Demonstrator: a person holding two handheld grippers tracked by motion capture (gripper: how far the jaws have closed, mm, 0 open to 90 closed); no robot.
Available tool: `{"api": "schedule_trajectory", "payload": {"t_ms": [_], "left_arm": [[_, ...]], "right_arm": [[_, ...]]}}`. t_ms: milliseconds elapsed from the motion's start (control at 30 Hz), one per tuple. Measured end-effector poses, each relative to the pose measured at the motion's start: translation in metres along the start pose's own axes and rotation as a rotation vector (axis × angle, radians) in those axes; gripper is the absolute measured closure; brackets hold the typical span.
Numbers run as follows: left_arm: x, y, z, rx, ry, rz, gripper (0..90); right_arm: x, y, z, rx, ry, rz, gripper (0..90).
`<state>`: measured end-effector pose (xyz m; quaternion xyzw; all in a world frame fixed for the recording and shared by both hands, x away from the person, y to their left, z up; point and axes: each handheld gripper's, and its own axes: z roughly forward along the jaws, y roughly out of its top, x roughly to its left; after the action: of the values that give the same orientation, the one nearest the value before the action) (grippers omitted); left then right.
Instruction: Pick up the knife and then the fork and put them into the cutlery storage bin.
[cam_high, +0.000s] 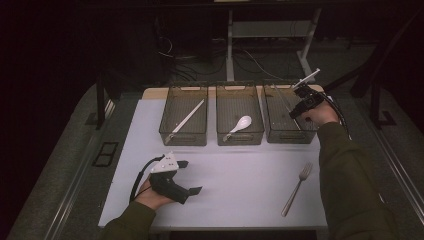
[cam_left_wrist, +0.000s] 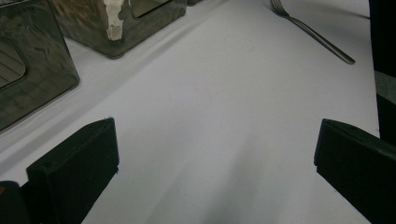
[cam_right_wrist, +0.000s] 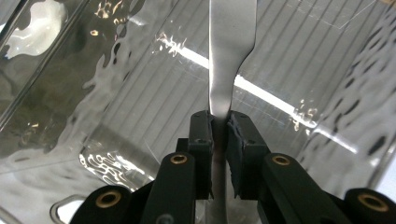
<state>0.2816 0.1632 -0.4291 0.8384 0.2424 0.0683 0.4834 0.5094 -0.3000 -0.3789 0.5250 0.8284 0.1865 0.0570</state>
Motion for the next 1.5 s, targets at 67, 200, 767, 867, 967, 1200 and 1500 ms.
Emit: {"api": "schedule_trajectory", "payload": {"t_ms": [67,200,767,867,967,1200,1500], "left_arm": [[0.0,0.0,0.0,0.003,0.001,0.001,0.0],[0.0,0.0,0.0,0.001,-0.001,-0.001,0.0],[0.0,0.0,0.001,0.003,-0.008,0.006,0.0],[-0.001,0.0,0.001,0.003,-0.008,0.007,0.0],[0.0,0.0,0.001,0.003,-0.007,0.007,0.0],[0.0,0.0,0.001,0.003,-0.006,0.007,0.0],[-0.002,0.0,0.0,0.005,-0.002,0.007,0.0]], "right_arm": [[0.0,-0.001,0.004,0.015,-0.006,-0.001,79.8],[-0.001,-0.004,0.011,0.033,-0.013,0.01,79.8],[0.003,-0.001,0.024,0.062,-0.025,0.002,79.4],[0.003,0.0,0.019,0.04,-0.018,0.008,79.3],[0.002,-0.001,0.015,0.02,-0.008,0.014,78.9],[0.005,-0.003,-0.006,-0.076,0.02,0.007,68.9],[0.016,-0.02,-0.042,-0.227,0.053,-0.032,69.3]]}}
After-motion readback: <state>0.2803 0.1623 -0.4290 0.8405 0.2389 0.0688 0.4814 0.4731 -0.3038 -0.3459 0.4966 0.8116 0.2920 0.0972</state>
